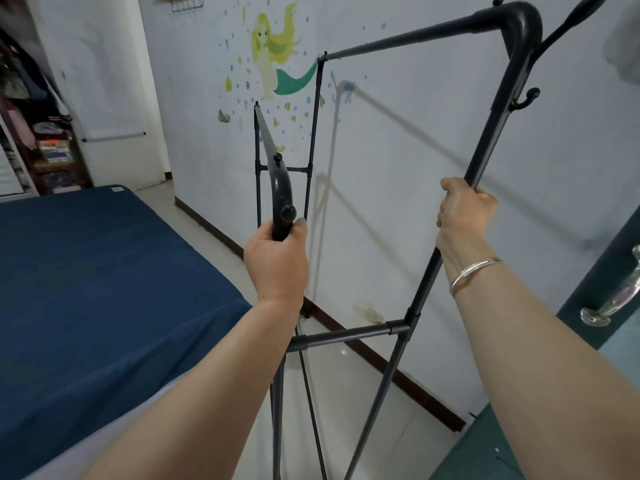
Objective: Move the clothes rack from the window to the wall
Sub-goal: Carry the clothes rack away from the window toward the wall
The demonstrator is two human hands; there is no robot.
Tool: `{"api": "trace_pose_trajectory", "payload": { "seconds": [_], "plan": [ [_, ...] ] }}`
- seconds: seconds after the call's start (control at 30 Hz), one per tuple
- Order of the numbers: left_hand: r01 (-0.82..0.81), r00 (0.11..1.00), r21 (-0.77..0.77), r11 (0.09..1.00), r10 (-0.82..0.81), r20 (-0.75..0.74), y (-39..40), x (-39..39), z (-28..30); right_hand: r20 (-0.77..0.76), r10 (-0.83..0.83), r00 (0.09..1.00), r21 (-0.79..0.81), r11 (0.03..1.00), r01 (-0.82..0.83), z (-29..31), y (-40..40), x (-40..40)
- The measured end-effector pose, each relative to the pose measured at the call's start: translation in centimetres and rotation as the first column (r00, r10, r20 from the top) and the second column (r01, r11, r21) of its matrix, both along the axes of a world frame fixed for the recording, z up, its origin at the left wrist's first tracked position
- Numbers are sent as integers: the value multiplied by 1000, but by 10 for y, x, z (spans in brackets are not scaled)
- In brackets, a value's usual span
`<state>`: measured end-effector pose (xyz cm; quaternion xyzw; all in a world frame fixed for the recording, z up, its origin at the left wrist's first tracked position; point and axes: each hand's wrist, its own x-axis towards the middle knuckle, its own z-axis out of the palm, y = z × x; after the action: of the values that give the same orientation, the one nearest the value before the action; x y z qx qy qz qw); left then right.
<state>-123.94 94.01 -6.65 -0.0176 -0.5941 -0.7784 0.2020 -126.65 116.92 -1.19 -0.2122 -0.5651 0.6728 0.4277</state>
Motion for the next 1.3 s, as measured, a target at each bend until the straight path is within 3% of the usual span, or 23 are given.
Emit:
{"api": "trace_pose_trajectory", "payload": {
  "seconds": [0.33, 0.9, 1.3],
  "plan": [
    [-25, 1000, 24, 999, 25, -3, 38, -65, -2, -56, 70, 996, -25, 997, -71, 0, 35, -77],
    [-208, 978, -21, 978, 209, 4, 149, -184, -6, -61, 202, 977, -2, 979, -203, 4, 129, -234],
    [-32, 999, 35, 999, 32, -8, 206, -232, -11, -23, 142, 990, 19, 990, -142, 1, 181, -300]
  ]
}}
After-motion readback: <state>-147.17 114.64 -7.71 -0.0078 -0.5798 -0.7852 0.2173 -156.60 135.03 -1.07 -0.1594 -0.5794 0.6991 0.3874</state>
